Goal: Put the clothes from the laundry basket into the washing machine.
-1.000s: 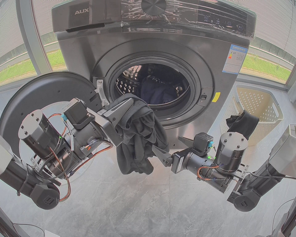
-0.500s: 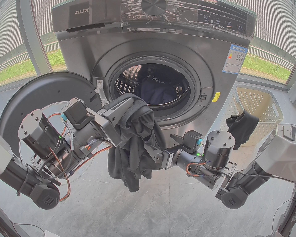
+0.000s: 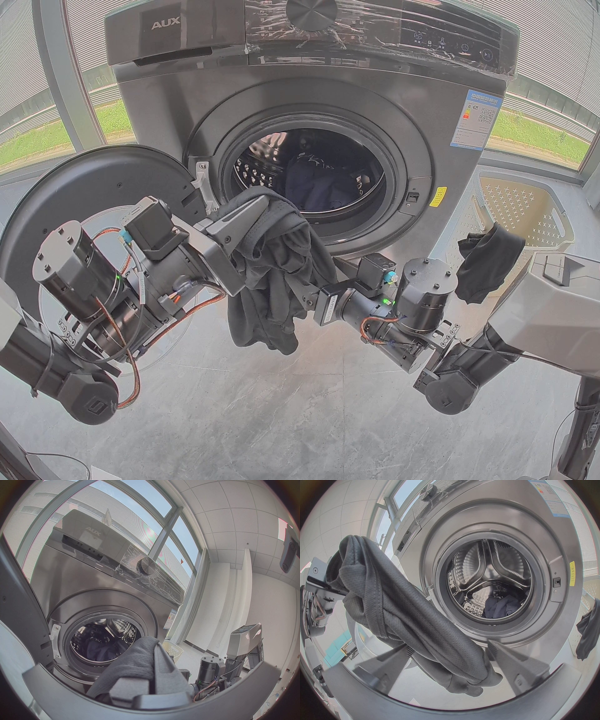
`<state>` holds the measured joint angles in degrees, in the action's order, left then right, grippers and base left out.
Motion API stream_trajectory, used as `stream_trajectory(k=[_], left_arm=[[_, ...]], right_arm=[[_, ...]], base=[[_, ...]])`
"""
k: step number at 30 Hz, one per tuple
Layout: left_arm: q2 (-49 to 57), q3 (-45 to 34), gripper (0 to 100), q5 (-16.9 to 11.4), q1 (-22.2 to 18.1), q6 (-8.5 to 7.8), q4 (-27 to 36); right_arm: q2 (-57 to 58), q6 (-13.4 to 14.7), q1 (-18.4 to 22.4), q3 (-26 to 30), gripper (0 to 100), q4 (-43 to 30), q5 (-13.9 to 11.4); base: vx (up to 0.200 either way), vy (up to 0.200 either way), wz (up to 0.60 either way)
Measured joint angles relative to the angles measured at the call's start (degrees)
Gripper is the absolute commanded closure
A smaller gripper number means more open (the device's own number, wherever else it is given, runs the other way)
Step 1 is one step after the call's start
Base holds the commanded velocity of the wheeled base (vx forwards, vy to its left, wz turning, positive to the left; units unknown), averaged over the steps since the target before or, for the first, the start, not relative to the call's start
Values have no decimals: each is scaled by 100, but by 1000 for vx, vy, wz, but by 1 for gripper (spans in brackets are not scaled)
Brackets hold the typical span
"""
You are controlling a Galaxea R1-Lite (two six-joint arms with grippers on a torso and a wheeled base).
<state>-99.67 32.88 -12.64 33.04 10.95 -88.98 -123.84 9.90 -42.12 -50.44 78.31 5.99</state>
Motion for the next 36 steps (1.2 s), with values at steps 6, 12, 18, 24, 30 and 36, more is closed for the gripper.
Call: stream_trajectory(k=[6,12,18,24,30,36], left_arm=[[-18,-13,100,13,-5,0,0],[-83,-28,100,30,-55,2,2],[-151,-2,100,39,-230,76,7],[-204,-13,0,46,-305,180,16],[-247,-138,0,33,-311,185,11],[-452,-301,0,52,-357,152,20]], right_arm=[[9,2,4,15,100,137,15],[278,0,20,316,100,144,35],[745,-5,26,836,100,139,55],[1136,-2,48,1142,100,145,59],[1335,-5,48,1114,100,145,61],[1588,-7,52,1026,100,144,26]], base=[[0,0,0],[0,0,0],[0,0,0],[0,0,0],[0,0,0],[0,0,0]])
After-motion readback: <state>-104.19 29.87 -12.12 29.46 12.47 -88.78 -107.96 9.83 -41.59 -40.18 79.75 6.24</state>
